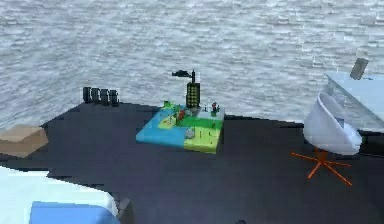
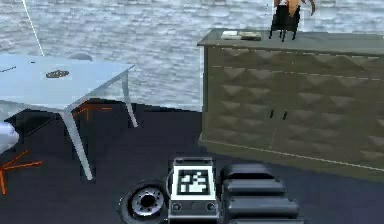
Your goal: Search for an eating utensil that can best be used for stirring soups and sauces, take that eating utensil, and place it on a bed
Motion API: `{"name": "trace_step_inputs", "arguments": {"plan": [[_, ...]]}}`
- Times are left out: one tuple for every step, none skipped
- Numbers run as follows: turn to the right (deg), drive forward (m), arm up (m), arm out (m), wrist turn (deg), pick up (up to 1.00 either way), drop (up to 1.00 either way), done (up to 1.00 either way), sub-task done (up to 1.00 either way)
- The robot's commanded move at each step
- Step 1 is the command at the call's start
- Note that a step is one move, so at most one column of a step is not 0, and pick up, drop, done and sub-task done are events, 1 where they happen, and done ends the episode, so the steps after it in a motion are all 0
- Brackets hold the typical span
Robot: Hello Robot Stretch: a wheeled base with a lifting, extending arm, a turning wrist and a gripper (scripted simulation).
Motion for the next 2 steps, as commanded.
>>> {"name": "trace_step_inputs", "arguments": {"plan": [[0.0, 1.00, 0.00, 0.00, 0.0, 0.00, 0.00, 0.00, 0.00], [-30.0, 0.00, 0.00, 0.00, 0.0, 0.00, 0.00, 0.00, 0.00]]}}
